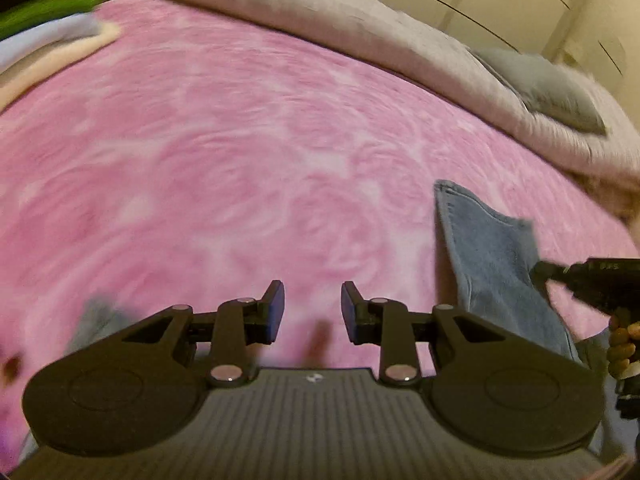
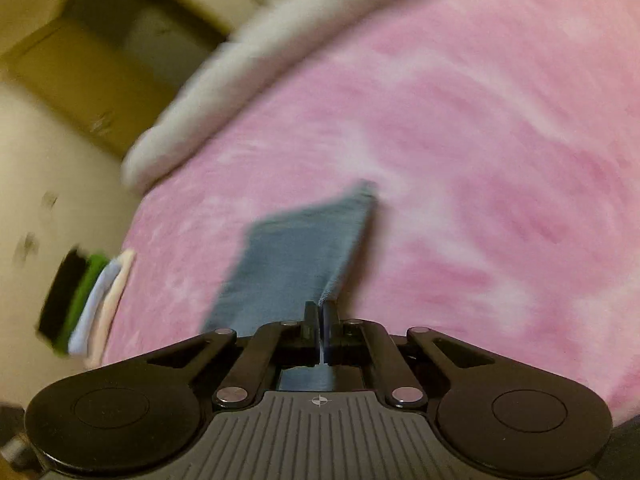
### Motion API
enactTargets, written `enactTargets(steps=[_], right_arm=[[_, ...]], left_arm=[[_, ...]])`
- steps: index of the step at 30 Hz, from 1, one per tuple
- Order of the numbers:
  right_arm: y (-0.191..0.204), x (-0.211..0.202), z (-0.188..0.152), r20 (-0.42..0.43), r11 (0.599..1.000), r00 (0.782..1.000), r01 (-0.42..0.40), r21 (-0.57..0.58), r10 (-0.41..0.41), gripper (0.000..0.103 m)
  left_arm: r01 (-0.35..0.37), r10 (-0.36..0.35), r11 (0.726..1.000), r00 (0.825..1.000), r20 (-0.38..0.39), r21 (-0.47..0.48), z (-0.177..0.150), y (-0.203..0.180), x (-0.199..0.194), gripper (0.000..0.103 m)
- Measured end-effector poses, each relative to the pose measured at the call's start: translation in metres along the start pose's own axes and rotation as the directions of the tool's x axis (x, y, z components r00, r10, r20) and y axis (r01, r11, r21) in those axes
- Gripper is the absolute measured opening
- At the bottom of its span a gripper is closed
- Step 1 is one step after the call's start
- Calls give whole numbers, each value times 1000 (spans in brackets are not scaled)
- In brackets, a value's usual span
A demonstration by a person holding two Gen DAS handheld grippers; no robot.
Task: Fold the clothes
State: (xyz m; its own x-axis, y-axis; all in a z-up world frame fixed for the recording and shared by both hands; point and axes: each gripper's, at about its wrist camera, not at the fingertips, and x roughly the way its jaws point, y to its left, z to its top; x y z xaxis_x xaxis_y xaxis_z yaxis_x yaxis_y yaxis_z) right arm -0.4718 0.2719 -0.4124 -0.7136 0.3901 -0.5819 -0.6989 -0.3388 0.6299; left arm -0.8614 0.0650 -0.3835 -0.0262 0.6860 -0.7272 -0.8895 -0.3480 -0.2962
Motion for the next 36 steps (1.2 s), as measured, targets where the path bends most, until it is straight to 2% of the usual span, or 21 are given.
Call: enactTargets(steps=[2,4,7,9,10,12,13,14,17,20,22,23,25,27,30,32,33,34,35,36], right_arm=[[45,-19,-11,59,990,996,-58,-129,66,0],[94,-38,-31,74,958,985,-134,-253,158,0],[158,-51,-78,-5,899,966,-243,-366,259,0],[188,-48,-116,-108,854,952,-306,-422,288,5],[199,-46,-137,-168,837,952,-306,-454,257,13],[205,-52,-166,-213,817,956,-285,-502,202,23],[204,-57,-180,-228,807,957,-277,-522,181,25],[196,-65,-189,-245,813,954,-278,-512,172,25],[156,-87,-200,-282,889,954,-212,-406,99,28],[109,-126,-205,-246,949,968,-115,-293,42,28],[74,-141,-194,-211,992,976,-67,-107,43,28],[56,-152,-193,-190,998,980,-58,10,58,28],[18,-166,-193,-132,964,985,-73,256,110,28],[-11,-174,-198,-66,884,985,-112,454,159,28],[-32,-177,-203,3,794,983,-152,588,186,28],[-42,-175,-205,35,744,984,-156,649,176,29],[-47,-173,-206,45,719,982,-165,675,183,29],[-49,-171,-206,50,701,981,-169,693,188,29],[-52,-168,-207,55,683,980,-173,710,192,29],[-54,-167,-206,54,677,980,-171,716,191,29]], left_arm=[[-25,26,998,1000,14,-49,-13,17,-26,26],[-53,56,993,998,29,-105,-28,32,-54,26],[-91,101,976,994,43,-196,-52,53,-92,26],[-113,128,961,991,45,-254,-68,66,-113,26],[-121,138,953,990,43,-279,-76,71,-121,26],[-127,143,938,989,26,-322,-91,79,-134,26],[-128,141,932,990,12,-340,-99,83,-138,26],[-122,131,926,991,-1,-357,-106,86,-141,26],[-69,63,916,998,-28,-396,-120,89,-144,26],[24,-34,894,999,-12,-448,-122,82,-136,28],[92,-103,861,995,6,-500,-121,78,-124,28],[117,-129,841,992,14,-528,-121,76,-118,29],[135,-142,789,989,37,-599,-121,78,-106,30],[135,-123,746,990,65,-652,-122,82,-96,30],[122,-90,716,992,83,-688,-121,85,-88,30],[107,-64,720,994,89,-686,-117,84,-84,30],[100,-50,724,994,92,-683,-115,82,-82,24],[77,-24,739,996,88,-669,-112,80,-81,12],[59,4,771,995,98,-634,-109,77,-84,0],[65,18,795,991,130,-603,-106,76,-90,0]])
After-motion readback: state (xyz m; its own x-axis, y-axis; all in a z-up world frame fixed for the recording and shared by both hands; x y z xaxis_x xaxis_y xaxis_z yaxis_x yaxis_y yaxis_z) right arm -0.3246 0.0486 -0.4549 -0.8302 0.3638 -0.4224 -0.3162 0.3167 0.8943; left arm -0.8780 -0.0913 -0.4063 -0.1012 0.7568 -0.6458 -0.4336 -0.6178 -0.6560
